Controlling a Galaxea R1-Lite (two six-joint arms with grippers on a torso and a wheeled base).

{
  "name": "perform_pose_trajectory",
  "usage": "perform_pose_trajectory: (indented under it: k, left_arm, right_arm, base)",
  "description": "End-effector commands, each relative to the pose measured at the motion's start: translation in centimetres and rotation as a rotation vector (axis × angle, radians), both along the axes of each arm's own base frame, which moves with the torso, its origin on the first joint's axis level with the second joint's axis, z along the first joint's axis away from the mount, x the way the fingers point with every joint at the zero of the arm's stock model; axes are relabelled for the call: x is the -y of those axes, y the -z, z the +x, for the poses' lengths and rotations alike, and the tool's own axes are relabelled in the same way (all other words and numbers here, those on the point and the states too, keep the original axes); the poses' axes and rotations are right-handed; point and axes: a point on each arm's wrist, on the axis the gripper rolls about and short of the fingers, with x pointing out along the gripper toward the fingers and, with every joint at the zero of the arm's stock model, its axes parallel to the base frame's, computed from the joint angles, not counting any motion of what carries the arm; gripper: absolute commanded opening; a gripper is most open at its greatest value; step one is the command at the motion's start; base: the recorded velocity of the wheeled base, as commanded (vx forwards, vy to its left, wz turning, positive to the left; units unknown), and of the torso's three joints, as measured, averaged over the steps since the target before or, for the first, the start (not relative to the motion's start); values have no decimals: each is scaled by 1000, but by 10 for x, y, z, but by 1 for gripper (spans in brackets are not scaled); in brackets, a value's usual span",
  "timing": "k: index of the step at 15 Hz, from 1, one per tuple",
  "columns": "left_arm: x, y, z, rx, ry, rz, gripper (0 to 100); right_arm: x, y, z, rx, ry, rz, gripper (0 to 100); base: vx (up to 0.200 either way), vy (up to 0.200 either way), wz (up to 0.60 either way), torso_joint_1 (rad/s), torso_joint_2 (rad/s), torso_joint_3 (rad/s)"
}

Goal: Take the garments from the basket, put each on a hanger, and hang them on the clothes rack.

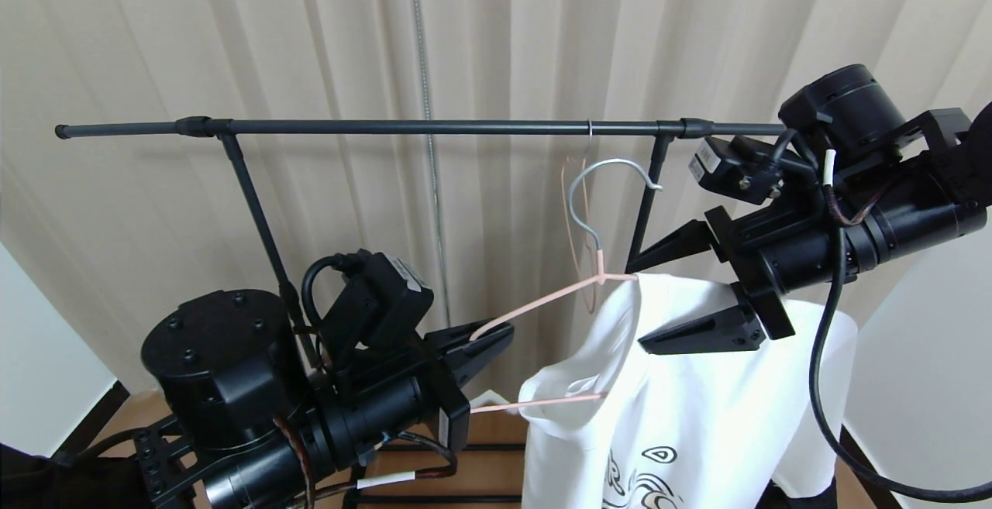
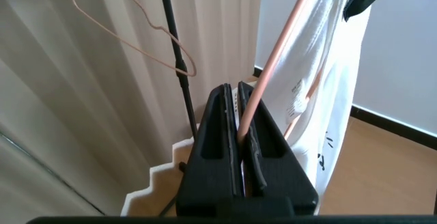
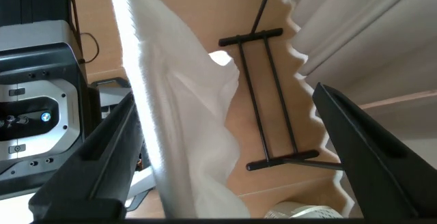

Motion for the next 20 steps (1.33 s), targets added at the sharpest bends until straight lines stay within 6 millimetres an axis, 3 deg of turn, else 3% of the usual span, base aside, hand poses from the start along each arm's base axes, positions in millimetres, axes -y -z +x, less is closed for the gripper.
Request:
perform_pose_trajectory:
  k: [1, 2, 20]
  left_arm:
    - [3, 1, 3, 1, 0, -1, 0]
    - [4, 0, 3, 2, 0, -2, 0]
    - [1, 0, 7, 6, -17, -1, 0]
  right_arm:
    - [0, 1, 0, -4, 1, 0, 100]
    - [0, 1, 1, -5, 3, 0, 0]
    - [7, -8, -15, 5, 9, 7, 0]
  base:
    - [0, 0, 0, 0, 0, 0]
    - [0, 0, 0, 0, 0, 0]
    - [0, 0, 0, 0, 0, 0]
